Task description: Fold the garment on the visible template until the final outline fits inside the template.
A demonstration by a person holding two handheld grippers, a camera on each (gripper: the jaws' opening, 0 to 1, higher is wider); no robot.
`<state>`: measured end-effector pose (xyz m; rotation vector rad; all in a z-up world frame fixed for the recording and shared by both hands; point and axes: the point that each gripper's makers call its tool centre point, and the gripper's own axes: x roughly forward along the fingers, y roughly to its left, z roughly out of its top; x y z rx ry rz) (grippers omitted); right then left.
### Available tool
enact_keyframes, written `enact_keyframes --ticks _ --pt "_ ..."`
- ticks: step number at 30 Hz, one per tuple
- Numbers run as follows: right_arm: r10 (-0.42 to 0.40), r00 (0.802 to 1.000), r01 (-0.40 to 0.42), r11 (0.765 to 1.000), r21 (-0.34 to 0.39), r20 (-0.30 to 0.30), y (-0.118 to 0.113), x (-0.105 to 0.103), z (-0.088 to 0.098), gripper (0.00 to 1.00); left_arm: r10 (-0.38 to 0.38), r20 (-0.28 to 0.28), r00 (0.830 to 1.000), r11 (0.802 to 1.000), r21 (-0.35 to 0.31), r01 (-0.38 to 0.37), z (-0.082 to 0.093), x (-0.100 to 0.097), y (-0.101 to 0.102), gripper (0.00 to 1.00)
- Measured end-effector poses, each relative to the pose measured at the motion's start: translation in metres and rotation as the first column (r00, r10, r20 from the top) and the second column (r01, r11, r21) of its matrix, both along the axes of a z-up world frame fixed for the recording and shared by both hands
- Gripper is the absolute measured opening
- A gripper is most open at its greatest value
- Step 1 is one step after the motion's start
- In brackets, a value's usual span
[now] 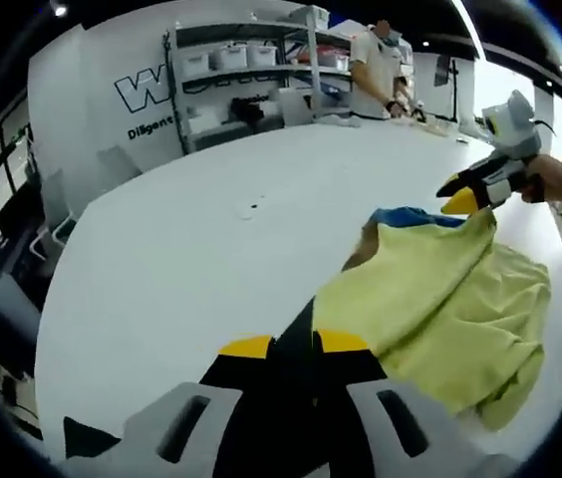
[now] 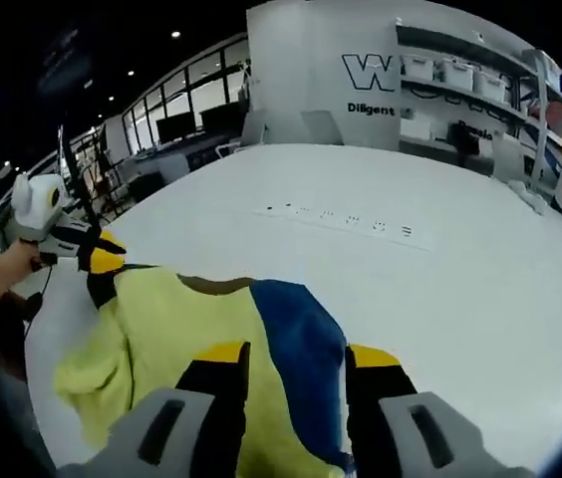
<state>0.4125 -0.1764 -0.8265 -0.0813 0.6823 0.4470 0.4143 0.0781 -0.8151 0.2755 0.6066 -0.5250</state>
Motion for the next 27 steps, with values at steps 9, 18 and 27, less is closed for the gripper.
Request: enact_keyframes --ticks 9,18,27 --pt "0.031 0.999 -0.032 0.999 -0.034 -0.023 0.005 0.026 -0.02 0.33 0.001 -0.138 0.99 0.999 -0.05 -0.009 -0.037 -0.006 -0.003 0.24" --pt "0.043 0.999 -0.044 0.994 -0.096 -0.017 0.005 0.033 -0.029 0.06 -0.025 -0.116 0.993 1.0 -0.008 0.024 -0.043 -0.002 -0.006 0.06" --pt "0.063 0.998 -0.063 0.996 -0.067 -0.001 0.007 0.03 -0.02 0.0 -0.016 -0.132 0.991 1.0 -0.017 0.014 -0.037 -0.008 -0.005 0.05"
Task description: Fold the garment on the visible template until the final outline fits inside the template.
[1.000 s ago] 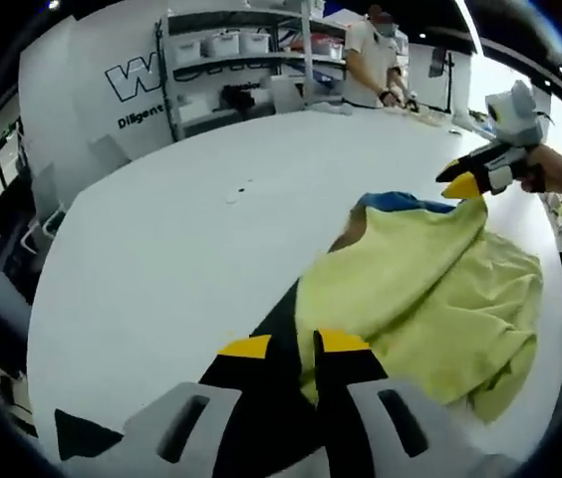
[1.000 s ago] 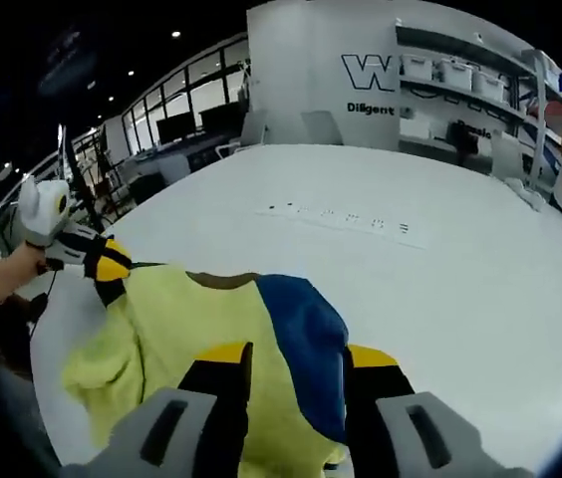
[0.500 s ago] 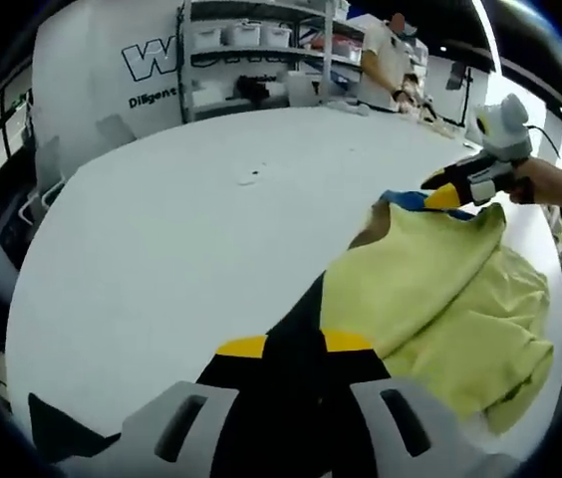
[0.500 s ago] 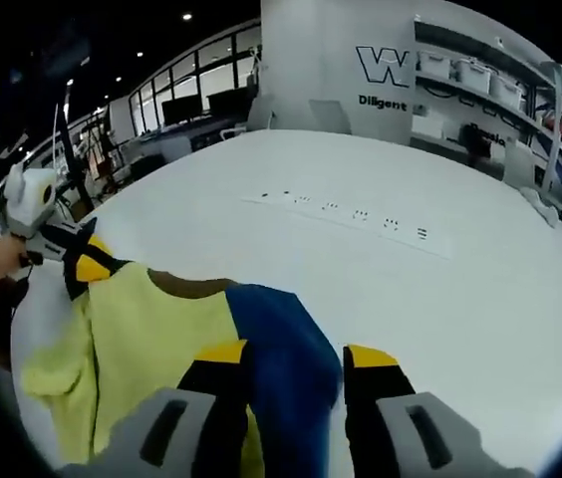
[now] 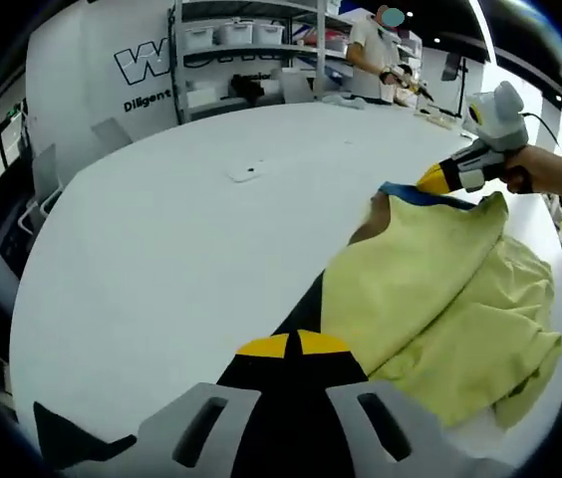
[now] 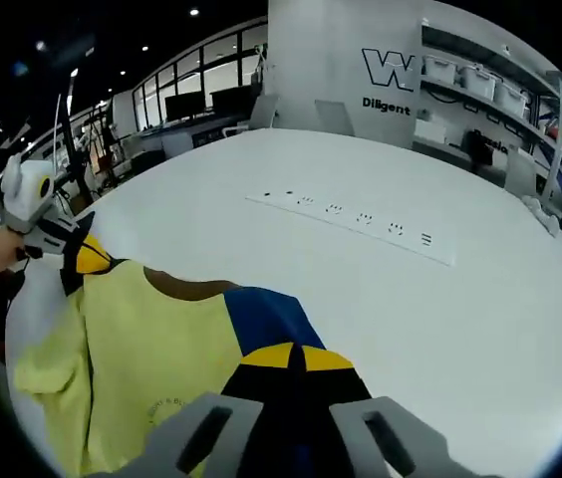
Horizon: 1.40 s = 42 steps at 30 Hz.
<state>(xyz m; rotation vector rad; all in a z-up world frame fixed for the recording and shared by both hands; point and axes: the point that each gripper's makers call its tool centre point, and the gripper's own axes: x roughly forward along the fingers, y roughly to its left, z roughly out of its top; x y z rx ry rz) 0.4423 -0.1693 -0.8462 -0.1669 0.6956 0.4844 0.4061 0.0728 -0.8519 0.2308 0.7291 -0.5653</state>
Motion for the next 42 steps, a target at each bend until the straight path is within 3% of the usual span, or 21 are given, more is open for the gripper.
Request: enact_keyframes --ticks 8,13,17,21,23,27,29,34,42 --pt "0.029 0.998 -0.03 0.999 0.028 0.052 -0.001 -0.013 0.033 0.0 -0.03 0.083 0.996 0.999 -0.023 0.032 0.034 -0.002 0.0 0.05" --pt "0.048 0.995 -0.052 0.998 0.039 0.082 -0.004 -0.027 0.055 0.0 -0.046 0.105 0.993 0.997 -0.054 0.052 0.052 -0.013 -0.002 0.05" --pt "0.053 0.994 -0.057 0.998 0.042 0.092 -0.009 -0.043 0.067 0.0 -0.115 0.121 0.986 0.993 -0.013 0.117 0.06 -0.03 -0.005 0.05" --pt "0.079 0.994 -0.081 0.996 0.023 0.075 -0.015 -0.068 0.069 0.0 -0.176 0.116 0.977 0.984 -0.012 0.179 0.063 -0.054 -0.011 0.05" --pt "0.085 0.994 -0.086 0.996 0.019 0.065 -0.018 -0.078 0.068 0.0 -0.204 0.088 0.975 0.978 -0.012 0.206 0.058 -0.065 -0.014 0.05" --pt "0.11 0.993 -0.11 0.994 0.004 -0.031 -0.021 -0.108 0.048 0.0 -0.255 -0.014 0.967 0.967 -0.008 0.255 0.033 -0.091 -0.016 0.05" --pt "0.12 0.99 -0.122 0.992 -0.027 -0.08 -0.023 -0.121 0.034 0.0 -0.261 -0.026 0.965 0.965 -0.007 0.261 0.026 -0.096 -0.018 0.05" --pt "0.1 0.988 -0.101 0.995 -0.006 -0.118 -0.022 -0.131 0.018 0.0 -0.271 -0.063 0.961 0.961 0.034 0.273 0.005 -0.102 -0.015 0.05" --pt "0.081 0.985 -0.083 0.997 -0.006 -0.155 -0.022 -0.138 0.0 0.0 -0.249 -0.101 0.963 0.966 0.04 0.254 -0.01 -0.106 -0.015 0.05"
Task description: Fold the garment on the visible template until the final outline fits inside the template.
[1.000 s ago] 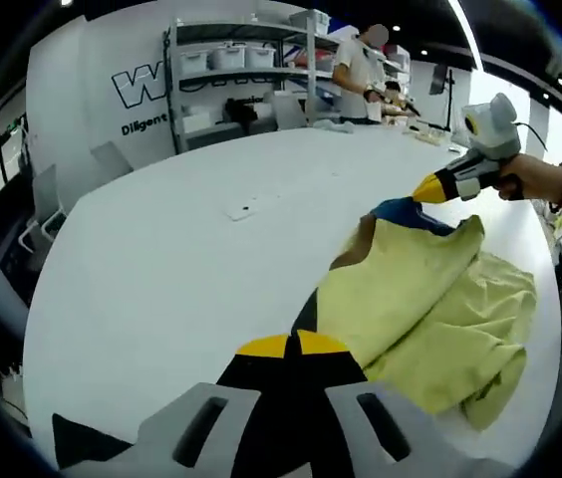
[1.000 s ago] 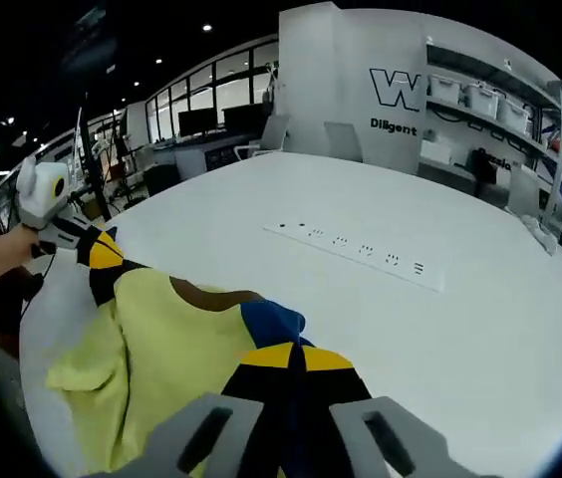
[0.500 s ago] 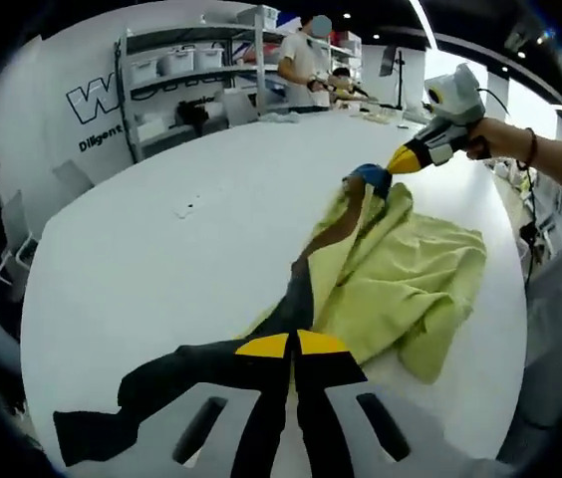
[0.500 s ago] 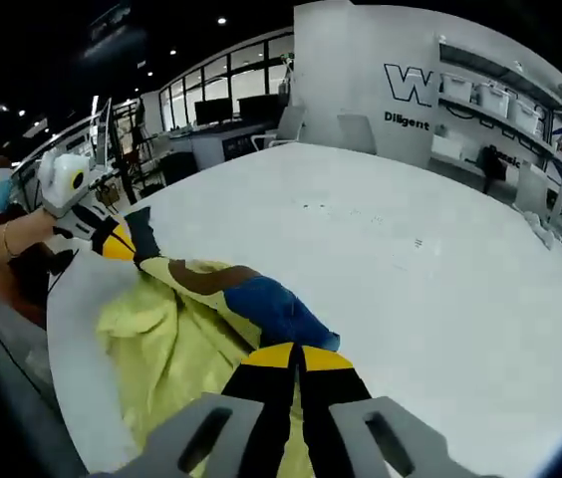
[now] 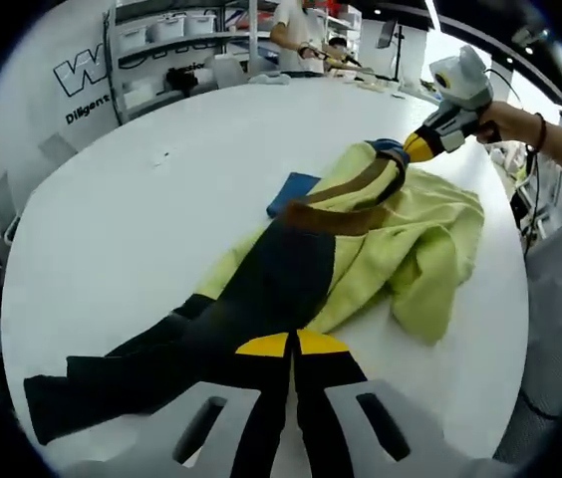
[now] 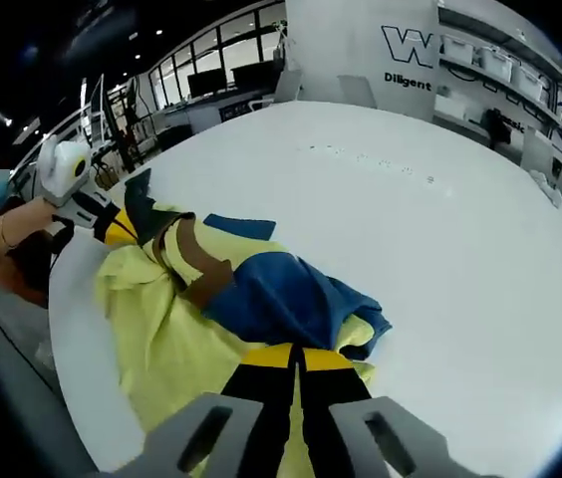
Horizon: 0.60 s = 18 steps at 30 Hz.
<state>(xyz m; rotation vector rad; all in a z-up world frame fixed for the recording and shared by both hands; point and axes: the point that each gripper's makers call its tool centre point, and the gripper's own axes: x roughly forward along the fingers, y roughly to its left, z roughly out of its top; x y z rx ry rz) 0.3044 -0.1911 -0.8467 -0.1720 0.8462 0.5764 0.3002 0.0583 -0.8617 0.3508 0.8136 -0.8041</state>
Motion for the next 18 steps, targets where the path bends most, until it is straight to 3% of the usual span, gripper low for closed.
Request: enact_keyframes --ticks 7,10,13,17,18 --pt "-0.021 1.0 0.021 1.0 0.009 -0.005 0.0 -0.002 -0.004 0.0 0.042 -0.008 0.999 0.999 -0.004 -0.042 0.0 0.003 0.002 0.05" --pt "0.017 0.999 -0.016 1.0 -0.018 0.043 0.002 -0.006 0.009 0.04 0.026 0.01 1.0 1.0 0.003 -0.026 0.007 -0.002 0.001 0.06" --pt "0.078 0.991 -0.08 0.997 0.013 0.111 0.016 -0.008 0.027 0.17 0.011 0.067 0.998 0.998 -0.056 -0.007 0.028 -0.001 -0.005 0.06" --pt "0.15 0.971 -0.155 0.988 0.015 0.185 0.025 -0.005 0.041 0.1 0.018 0.164 0.986 0.995 -0.104 -0.001 0.053 0.014 -0.008 0.07" --pt "0.151 0.97 -0.157 0.987 0.02 0.193 0.027 -0.004 0.042 0.12 0.027 0.163 0.986 0.995 -0.1 -0.011 0.053 0.018 -0.006 0.08"
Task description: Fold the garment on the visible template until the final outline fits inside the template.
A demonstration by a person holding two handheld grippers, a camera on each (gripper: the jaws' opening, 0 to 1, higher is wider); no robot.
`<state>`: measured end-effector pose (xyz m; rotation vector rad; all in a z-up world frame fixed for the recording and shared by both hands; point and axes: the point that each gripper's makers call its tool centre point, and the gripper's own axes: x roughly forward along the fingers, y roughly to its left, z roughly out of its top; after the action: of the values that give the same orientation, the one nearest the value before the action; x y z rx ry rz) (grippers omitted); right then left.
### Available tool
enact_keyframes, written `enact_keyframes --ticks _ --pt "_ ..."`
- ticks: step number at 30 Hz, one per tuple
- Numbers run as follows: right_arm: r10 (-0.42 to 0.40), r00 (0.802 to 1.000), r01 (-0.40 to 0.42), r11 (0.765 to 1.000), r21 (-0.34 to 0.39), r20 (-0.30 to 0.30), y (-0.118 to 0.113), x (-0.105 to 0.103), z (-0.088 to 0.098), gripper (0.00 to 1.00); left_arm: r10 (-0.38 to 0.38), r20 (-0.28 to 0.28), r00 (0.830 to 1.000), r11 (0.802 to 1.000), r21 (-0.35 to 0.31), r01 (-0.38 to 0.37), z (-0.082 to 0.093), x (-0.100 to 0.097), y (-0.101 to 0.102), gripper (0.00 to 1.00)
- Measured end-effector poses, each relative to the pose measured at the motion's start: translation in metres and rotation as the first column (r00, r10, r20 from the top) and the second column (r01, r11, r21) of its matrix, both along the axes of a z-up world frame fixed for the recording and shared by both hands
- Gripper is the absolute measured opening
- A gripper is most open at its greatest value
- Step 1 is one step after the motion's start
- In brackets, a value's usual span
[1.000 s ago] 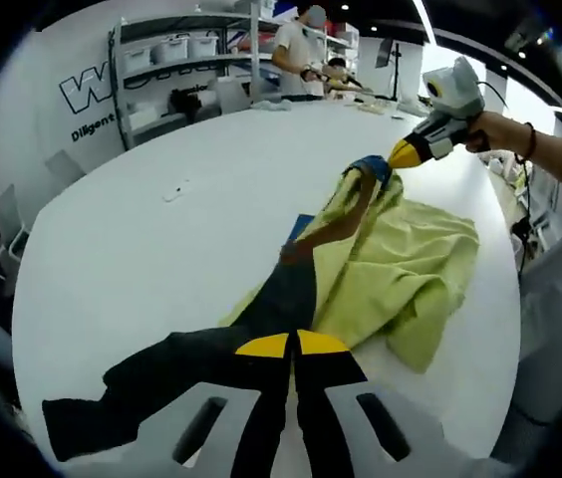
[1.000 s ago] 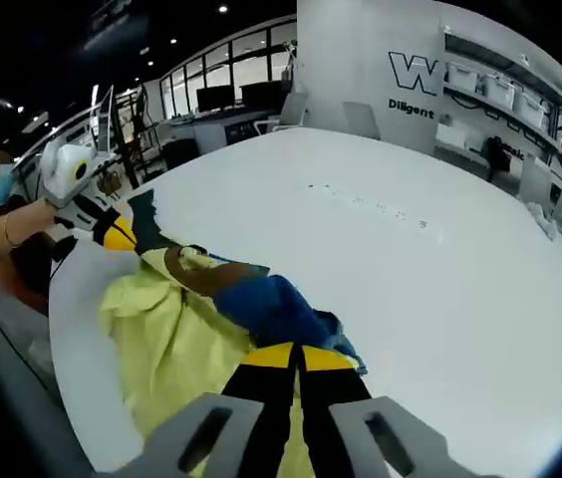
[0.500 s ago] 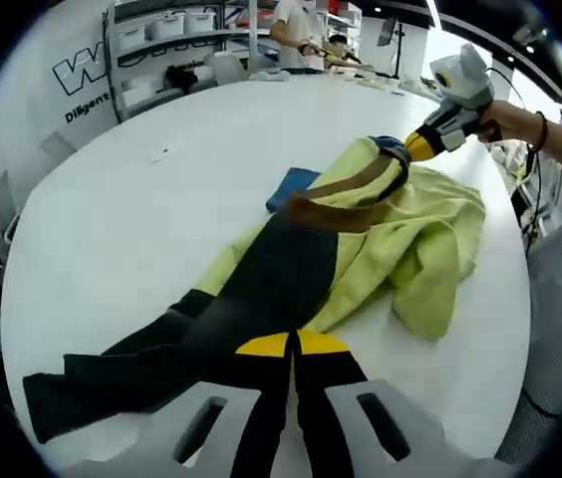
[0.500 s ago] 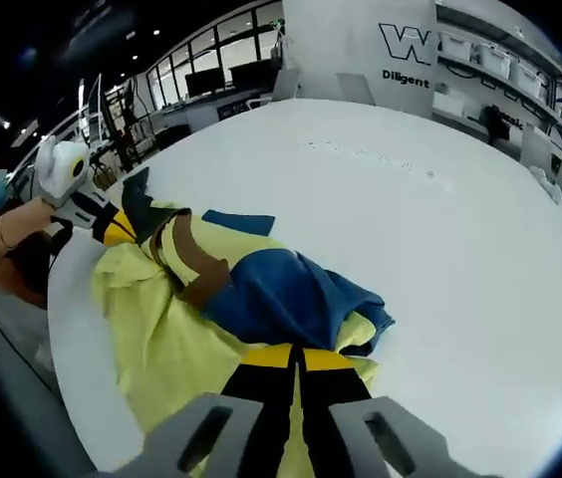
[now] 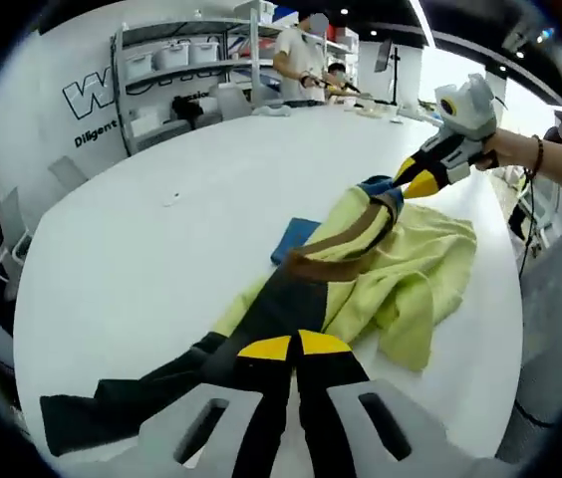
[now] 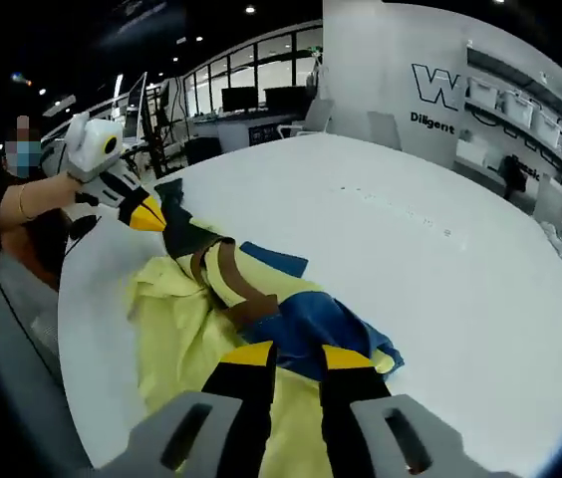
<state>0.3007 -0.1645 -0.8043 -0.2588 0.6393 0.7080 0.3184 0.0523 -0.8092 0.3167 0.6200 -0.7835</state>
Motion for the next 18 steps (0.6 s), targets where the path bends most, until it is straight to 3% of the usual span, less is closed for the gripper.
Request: enact_keyframes --ticks 3,7,10,14,18 --pt "0.036 0.999 -0.036 0.999 0.014 -0.005 0.009 0.002 -0.001 0.14 0.02 -0.015 1.0 1.0 0.016 -0.02 -0.009 0.011 0.004 0.16" --pt "0.08 0.996 -0.078 0.996 0.032 -0.039 0.018 -0.002 -0.008 0.1 0.011 -0.06 0.998 1.0 0.014 -0.01 -0.024 0.014 0.004 0.18" --pt "0.095 0.994 -0.094 0.996 0.006 -0.061 0.017 -0.002 -0.019 0.11 0.004 -0.043 0.999 0.997 0.071 -0.001 -0.032 0.02 0.011 0.19" --pt "0.095 0.992 -0.095 0.995 0.011 -0.078 0.018 -0.002 -0.022 0.09 -0.001 -0.027 1.0 0.998 0.069 0.003 -0.032 0.028 0.012 0.2" --pt "0.098 0.991 -0.098 0.995 0.01 -0.086 0.018 -0.003 -0.024 0.08 -0.025 -0.08 0.996 0.996 0.087 0.032 -0.045 0.026 0.013 0.2"
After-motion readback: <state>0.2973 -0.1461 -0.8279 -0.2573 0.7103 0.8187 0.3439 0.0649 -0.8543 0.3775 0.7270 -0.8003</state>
